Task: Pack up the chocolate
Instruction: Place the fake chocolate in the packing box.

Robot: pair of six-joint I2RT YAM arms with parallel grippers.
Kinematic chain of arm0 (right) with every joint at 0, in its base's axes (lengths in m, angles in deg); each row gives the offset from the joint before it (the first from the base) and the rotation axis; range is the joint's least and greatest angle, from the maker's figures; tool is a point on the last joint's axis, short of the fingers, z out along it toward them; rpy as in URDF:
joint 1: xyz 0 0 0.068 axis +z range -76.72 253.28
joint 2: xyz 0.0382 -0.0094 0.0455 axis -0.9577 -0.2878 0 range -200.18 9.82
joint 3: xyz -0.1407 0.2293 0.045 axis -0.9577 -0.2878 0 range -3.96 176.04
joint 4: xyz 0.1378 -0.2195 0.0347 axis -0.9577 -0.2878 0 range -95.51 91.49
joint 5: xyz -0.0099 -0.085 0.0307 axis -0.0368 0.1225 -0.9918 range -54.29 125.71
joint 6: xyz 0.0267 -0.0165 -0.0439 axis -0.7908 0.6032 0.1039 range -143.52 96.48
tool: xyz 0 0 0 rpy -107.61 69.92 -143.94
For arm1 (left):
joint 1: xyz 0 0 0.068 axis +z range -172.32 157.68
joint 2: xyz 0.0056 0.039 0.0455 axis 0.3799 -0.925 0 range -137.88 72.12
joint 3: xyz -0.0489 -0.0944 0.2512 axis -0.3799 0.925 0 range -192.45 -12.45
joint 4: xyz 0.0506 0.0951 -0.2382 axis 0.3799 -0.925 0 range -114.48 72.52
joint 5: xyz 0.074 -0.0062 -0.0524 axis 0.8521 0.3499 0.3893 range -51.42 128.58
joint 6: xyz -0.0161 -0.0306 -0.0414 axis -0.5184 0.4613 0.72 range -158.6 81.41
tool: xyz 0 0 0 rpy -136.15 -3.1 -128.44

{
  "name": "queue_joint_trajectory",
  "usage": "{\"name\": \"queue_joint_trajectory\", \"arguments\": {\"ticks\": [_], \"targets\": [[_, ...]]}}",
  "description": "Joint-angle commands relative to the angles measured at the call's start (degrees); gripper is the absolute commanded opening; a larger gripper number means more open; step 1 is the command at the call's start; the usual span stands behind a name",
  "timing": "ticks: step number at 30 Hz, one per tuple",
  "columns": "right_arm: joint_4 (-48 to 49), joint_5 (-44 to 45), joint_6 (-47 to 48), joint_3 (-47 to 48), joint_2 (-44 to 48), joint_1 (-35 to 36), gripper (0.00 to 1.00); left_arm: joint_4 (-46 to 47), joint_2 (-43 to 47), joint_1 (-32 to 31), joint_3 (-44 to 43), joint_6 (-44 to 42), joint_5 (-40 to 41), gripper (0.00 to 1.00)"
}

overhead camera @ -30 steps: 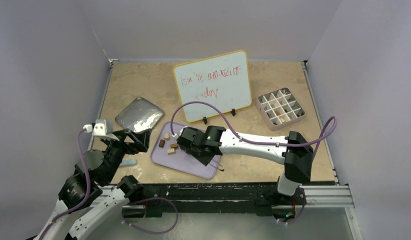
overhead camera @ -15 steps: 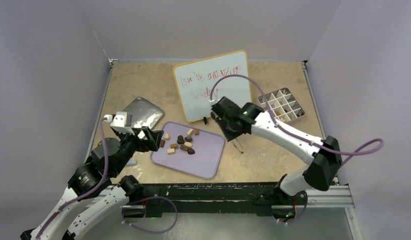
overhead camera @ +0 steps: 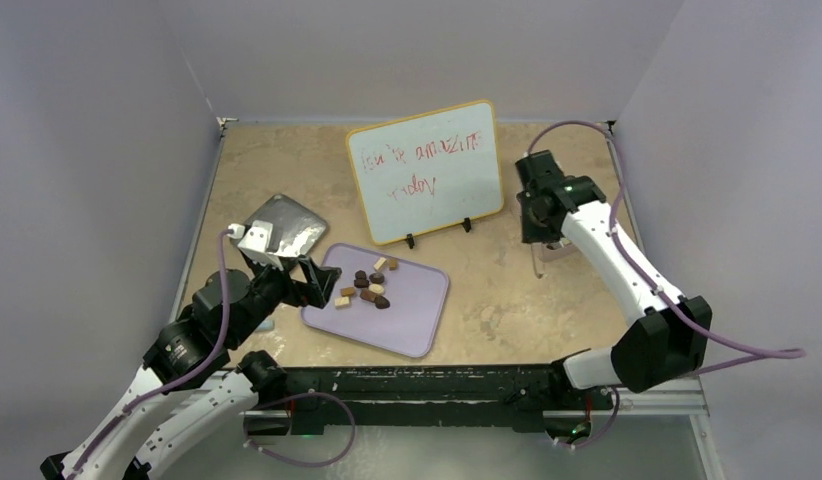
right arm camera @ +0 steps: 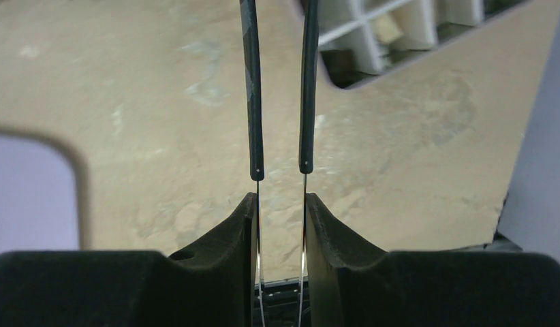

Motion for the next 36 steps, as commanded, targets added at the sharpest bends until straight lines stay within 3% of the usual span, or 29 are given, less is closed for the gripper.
{"name": "queue_joint_trajectory", "arguments": {"ticks": [1,6,11,21,36], "targets": [[0.28,2.48,1.43,-1.01,0.89,-10.27,0.24,2.82,-0.26,-0.04,0.24,-1.50,-1.56,1.00],[3.78,0.95,2.06,-1.82,0.51,-20.74,0.26,2.65,-0.40,-0.06,0.18,-1.48,-1.70,1.00],[6.50,-2.58,2.67,-1.43,-3.23,-26.52,0.26,2.80,0.51,-0.04,0.34,-1.50,-1.68,1.00],[8.70,-4.47,1.87,-0.60,-9.11,-28.70,0.32,3.66,0.49,-0.04,0.32,-2.38,-2.37,1.00],[9.52,-1.36,1.10,-1.92,-10.37,-28.70,0.39,3.15,1.65,-0.04,0.27,-1.85,-1.17,1.00]]}}
